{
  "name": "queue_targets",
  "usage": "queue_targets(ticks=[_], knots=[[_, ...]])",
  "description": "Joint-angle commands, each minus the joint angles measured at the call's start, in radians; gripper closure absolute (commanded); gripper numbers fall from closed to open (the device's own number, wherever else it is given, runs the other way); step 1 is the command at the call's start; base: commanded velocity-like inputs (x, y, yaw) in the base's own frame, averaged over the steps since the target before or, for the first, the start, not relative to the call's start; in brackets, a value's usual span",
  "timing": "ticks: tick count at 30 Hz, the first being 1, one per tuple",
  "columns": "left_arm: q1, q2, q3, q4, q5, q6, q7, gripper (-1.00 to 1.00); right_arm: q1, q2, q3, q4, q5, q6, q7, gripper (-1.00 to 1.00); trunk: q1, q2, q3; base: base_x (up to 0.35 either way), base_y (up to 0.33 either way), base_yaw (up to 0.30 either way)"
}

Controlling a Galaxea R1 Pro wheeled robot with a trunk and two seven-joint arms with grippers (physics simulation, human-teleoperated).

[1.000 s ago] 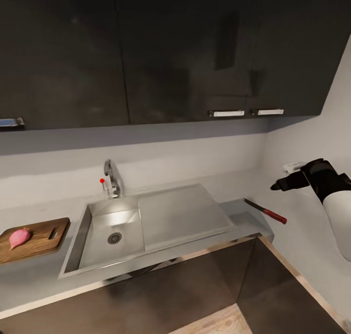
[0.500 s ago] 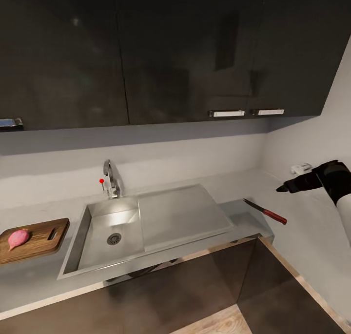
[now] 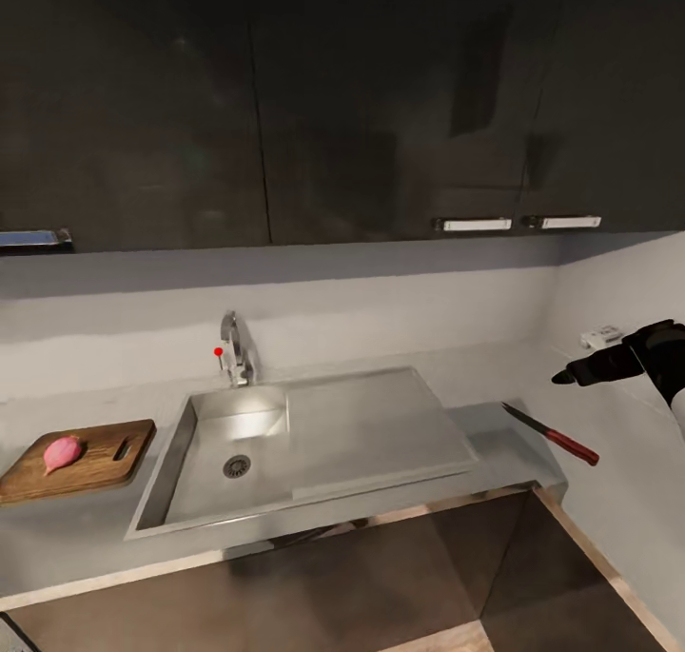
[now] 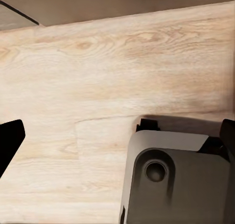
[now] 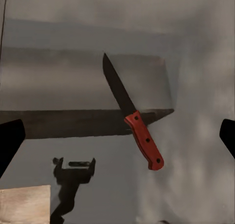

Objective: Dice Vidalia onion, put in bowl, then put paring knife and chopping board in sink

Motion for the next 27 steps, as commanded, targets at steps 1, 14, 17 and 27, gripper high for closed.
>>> queue_targets(ticks=[1,14,17,27], knots=[[-0.002,-0.001,-0.009,0.004,0.007,-0.006,0.000,-1.00,0.000,-0.001,-0.009,0.007,0.008,0.002,0.007,-1.00,0.001,-0.001,-0.001,0.201,-0.216,0.242],[-0.002,-0.006,-0.008,0.005,0.008,0.071,0.002,-1.00,0.000,-0.058,-0.009,0.176,0.008,-0.142,0.006,-1.00,0.001,-0.001,-0.001,0.079,-0.085,0.098],[-0.001,-0.009,-0.008,0.005,0.008,0.078,0.002,-1.00,0.000,-0.071,-0.008,0.219,0.008,-0.199,0.006,-1.00,0.001,-0.001,-0.001,0.002,-0.002,0.002],[0.012,-0.010,-0.008,0.004,0.010,0.081,0.002,-1.00,0.000,-0.094,-0.008,0.305,0.007,-0.275,0.006,-1.00,0.001,-0.001,-0.001,0.000,0.000,0.000]])
